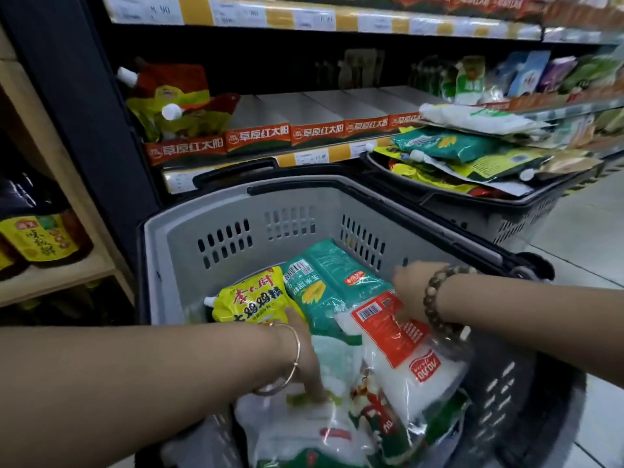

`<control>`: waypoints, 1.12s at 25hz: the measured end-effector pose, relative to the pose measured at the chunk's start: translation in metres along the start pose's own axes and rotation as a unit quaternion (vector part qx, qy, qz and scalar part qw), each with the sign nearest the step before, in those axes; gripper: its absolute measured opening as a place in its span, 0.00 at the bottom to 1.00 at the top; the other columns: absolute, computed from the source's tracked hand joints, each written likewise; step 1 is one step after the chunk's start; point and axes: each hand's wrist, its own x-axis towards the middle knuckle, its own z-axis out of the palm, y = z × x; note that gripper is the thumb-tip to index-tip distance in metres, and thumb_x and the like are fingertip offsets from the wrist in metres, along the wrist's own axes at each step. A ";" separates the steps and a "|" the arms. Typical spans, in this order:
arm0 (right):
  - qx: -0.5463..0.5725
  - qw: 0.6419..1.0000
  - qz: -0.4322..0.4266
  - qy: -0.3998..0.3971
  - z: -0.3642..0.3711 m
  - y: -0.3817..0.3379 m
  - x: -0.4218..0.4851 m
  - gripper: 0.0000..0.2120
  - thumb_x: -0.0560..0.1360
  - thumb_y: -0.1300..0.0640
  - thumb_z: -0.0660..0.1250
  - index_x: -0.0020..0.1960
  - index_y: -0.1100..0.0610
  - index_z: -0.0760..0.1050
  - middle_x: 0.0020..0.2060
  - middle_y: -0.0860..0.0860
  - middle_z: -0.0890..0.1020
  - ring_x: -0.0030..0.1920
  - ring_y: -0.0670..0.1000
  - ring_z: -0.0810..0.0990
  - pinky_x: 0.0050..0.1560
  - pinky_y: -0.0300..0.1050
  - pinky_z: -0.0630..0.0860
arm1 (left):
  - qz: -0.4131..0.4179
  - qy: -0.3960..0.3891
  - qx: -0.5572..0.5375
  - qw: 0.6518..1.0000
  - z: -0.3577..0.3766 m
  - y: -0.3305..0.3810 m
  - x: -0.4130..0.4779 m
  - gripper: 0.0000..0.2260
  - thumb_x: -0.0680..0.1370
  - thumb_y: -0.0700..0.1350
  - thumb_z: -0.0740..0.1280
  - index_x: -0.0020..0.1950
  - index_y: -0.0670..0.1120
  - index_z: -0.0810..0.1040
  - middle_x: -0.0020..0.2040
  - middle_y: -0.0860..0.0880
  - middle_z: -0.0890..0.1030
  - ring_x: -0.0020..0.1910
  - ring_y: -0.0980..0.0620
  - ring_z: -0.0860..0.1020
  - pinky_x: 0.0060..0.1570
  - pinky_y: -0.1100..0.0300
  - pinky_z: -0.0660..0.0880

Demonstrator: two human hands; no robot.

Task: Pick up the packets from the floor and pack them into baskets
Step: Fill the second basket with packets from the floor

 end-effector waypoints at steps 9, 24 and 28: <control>-0.176 0.958 -0.154 -0.168 0.027 -0.006 0.007 0.62 0.62 0.32 0.71 0.75 0.52 0.30 0.75 0.54 0.35 0.76 0.56 0.40 0.75 0.55 0.46 | 0.140 0.041 0.163 0.976 0.046 -0.001 0.043 0.45 0.75 0.47 0.68 0.76 0.47 0.35 0.76 0.42 0.34 0.75 0.41 0.37 0.73 0.43 0.45; -0.150 0.964 -0.138 -0.168 0.023 -0.016 0.002 0.61 0.59 0.32 0.73 0.76 0.48 0.36 0.77 0.53 0.46 0.74 0.58 0.57 0.71 0.58 0.62 | 0.139 -0.049 0.224 0.963 0.026 0.030 0.010 0.50 0.69 0.63 0.70 0.76 0.39 0.46 0.70 0.37 0.67 0.64 0.41 0.69 0.64 0.51 0.66; -0.068 0.986 -0.115 -0.103 0.000 -0.011 -0.001 0.49 0.66 0.32 0.68 0.76 0.42 0.43 0.73 0.50 0.63 0.68 0.55 0.69 0.65 0.53 0.71 | 0.159 0.000 0.169 0.973 -0.010 0.012 -0.002 0.35 0.70 0.60 0.70 0.70 0.42 0.66 0.63 0.44 0.75 0.57 0.45 0.75 0.58 0.53 0.73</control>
